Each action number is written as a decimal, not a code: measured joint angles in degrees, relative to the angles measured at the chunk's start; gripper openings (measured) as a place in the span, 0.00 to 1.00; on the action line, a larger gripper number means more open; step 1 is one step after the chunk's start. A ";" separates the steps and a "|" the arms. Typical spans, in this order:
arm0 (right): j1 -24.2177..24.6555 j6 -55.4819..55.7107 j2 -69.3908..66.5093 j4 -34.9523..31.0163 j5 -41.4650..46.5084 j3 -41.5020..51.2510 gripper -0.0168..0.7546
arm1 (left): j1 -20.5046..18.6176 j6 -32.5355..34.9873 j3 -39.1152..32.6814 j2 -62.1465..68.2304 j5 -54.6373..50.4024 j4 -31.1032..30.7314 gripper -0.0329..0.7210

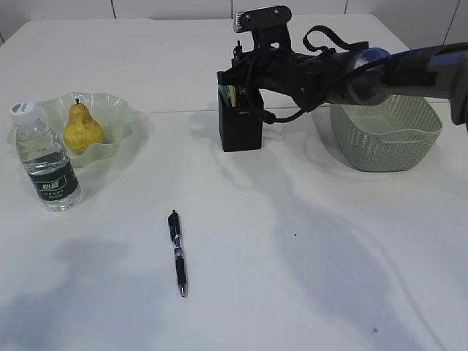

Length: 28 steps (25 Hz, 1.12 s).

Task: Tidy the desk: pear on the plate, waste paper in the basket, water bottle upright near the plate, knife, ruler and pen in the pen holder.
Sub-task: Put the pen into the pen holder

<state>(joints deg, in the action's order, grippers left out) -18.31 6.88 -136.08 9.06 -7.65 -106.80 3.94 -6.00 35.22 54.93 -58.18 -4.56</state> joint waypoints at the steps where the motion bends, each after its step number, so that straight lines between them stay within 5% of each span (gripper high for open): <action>1: 0.00 0.00 0.10 0.00 -0.16 0.16 0.22 | 0.00 0.00 0.00 0.00 0.00 0.00 0.55; 28: 0.00 0.00 0.56 0.22 -6.84 4.66 0.22 | 0.00 0.00 0.00 0.00 -0.76 0.33 0.55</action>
<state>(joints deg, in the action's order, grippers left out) -18.31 6.88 -135.52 9.28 -14.49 -102.14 3.94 -6.00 35.22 54.93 -58.94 -4.23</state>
